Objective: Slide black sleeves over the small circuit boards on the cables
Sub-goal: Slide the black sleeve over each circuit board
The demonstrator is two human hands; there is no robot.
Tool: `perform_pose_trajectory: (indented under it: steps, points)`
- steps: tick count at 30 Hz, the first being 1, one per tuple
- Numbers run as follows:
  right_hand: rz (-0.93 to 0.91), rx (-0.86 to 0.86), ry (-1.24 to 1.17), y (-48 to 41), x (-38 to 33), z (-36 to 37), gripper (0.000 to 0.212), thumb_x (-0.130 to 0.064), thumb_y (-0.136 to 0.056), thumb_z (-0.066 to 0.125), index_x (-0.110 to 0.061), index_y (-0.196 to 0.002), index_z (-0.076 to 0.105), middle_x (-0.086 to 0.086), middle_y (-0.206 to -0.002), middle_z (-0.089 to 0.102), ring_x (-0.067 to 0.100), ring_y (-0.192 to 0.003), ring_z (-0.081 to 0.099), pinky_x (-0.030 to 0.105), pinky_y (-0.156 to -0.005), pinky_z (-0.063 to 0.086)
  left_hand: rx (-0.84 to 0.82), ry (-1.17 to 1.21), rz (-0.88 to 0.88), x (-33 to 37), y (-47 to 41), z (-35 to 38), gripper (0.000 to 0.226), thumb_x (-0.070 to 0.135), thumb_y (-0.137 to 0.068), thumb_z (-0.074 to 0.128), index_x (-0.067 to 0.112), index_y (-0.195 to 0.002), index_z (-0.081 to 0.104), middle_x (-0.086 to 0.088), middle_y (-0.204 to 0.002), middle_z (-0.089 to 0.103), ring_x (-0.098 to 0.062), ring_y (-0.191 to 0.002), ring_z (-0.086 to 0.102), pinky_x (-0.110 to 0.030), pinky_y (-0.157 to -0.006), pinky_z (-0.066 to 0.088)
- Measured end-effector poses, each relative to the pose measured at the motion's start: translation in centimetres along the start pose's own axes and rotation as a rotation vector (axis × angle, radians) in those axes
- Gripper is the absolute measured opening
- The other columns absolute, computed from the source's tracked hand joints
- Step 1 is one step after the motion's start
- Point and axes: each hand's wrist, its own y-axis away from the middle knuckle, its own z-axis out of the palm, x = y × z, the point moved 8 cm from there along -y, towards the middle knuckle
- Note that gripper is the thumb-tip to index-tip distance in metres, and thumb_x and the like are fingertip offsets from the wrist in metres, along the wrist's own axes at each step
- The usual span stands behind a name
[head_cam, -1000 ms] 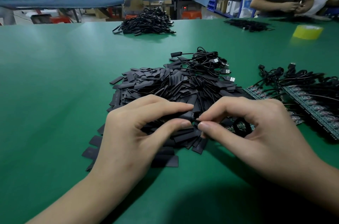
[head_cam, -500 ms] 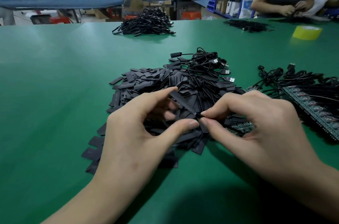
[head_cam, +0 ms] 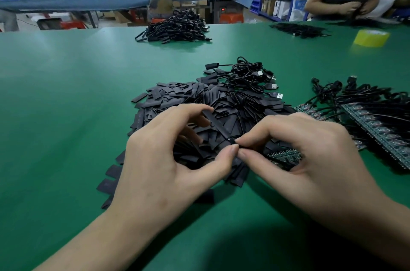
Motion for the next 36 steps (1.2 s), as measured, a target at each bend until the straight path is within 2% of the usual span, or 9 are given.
perform_pose_trajectory:
  steps: [6,12,17,21,26,29,31,34,36]
  points:
    - [0.121,-0.057,-0.192,-0.1,0.8,0.6,0.003,-0.027,-0.086,0.073,-0.027,-0.089,0.074,-0.019,-0.079,0.072,0.002,-0.079,0.07,0.027,-0.073,0.052,-0.013,-0.02,0.019,0.1,-0.1,-0.1,0.041,0.04,-0.072,0.079,0.024,-0.109,0.072,0.017,-0.085,0.068,-0.002,-0.077,0.067,-0.007,-0.077,0.045]
    - [0.167,-0.082,-0.211,-0.1,1.3,1.0,0.004,-0.029,-0.085,0.073,-0.028,-0.088,0.073,-0.017,-0.079,0.072,0.003,-0.08,0.071,0.024,-0.072,0.052,0.0,-0.003,0.026,0.0,-0.1,-0.2,0.04,0.039,-0.071,0.078,0.025,-0.109,0.072,0.02,-0.083,0.066,-0.002,-0.075,0.066,-0.006,-0.075,0.045]
    - [0.167,-0.166,-0.095,-0.5,1.9,1.1,0.028,-0.054,-0.084,0.068,-0.032,-0.101,0.069,-0.017,-0.095,0.067,0.004,-0.096,0.065,0.017,-0.082,0.045,0.037,0.046,-0.041,-1.1,-0.2,-0.5,0.037,0.041,-0.073,0.078,0.027,-0.107,0.072,0.017,-0.08,0.068,-0.005,-0.071,0.069,-0.007,-0.072,0.046]
    - [0.2,-0.285,0.046,-0.5,2.8,1.2,0.038,-0.069,-0.077,0.056,-0.038,-0.096,0.067,-0.022,-0.092,0.064,0.003,-0.097,0.06,0.027,-0.085,0.047,0.081,0.106,-0.131,-2.4,-0.2,-0.9,0.035,0.045,-0.072,0.078,0.033,-0.105,0.072,0.013,-0.082,0.07,-0.011,-0.069,0.069,-0.01,-0.067,0.048]
    - [0.228,-0.319,-0.015,-0.3,2.8,1.7,0.023,-0.055,-0.081,0.063,-0.034,-0.083,0.071,-0.025,-0.082,0.068,-0.004,-0.081,0.064,0.015,-0.071,0.046,0.077,0.102,-0.172,-3.5,-0.2,-0.5,0.036,0.047,-0.075,0.076,0.033,-0.109,0.072,0.011,-0.082,0.069,-0.013,-0.064,0.062,-0.017,-0.061,0.049]
    - [0.295,-0.225,-0.098,-1.0,3.7,0.4,0.01,-0.041,-0.081,0.069,-0.032,-0.077,0.071,-0.02,-0.08,0.071,0.002,-0.076,0.067,0.019,-0.071,0.049,0.048,0.087,-0.19,-4.1,0.0,0.0,0.053,0.055,-0.077,0.072,0.034,-0.125,0.068,0.016,-0.089,0.071,-0.013,-0.068,0.062,-0.019,-0.066,0.05]
    - [0.327,-0.166,-0.125,-1.8,4.8,-0.9,0.007,-0.038,-0.081,0.07,-0.031,-0.079,0.072,-0.016,-0.08,0.073,0.003,-0.075,0.069,0.021,-0.072,0.051,0.028,0.075,-0.191,-4.3,0.0,0.0,0.059,0.057,-0.078,0.07,0.035,-0.133,0.063,0.019,-0.094,0.07,-0.012,-0.072,0.063,-0.027,-0.072,0.055]
    - [0.358,-0.126,-0.047,-3.9,7.3,-2.5,0.006,-0.037,-0.085,0.071,-0.031,-0.082,0.073,-0.014,-0.072,0.074,0.0,-0.066,0.071,0.015,-0.063,0.052,-0.016,0.034,-0.163,-4.3,0.0,0.3,0.057,0.061,-0.081,0.064,0.039,-0.133,0.061,0.023,-0.097,0.069,-0.009,-0.074,0.064,-0.035,-0.074,0.056]
    - [0.34,-0.111,0.113,-6.5,9.3,-3.1,0.01,-0.035,-0.088,0.071,-0.031,-0.079,0.071,-0.011,-0.068,0.073,0.004,-0.065,0.07,0.021,-0.061,0.05,-0.062,0.018,-0.15,-4.2,0.1,0.7,0.054,0.063,-0.082,0.059,0.04,-0.131,0.062,0.023,-0.096,0.069,-0.006,-0.077,0.065,-0.037,-0.076,0.056]
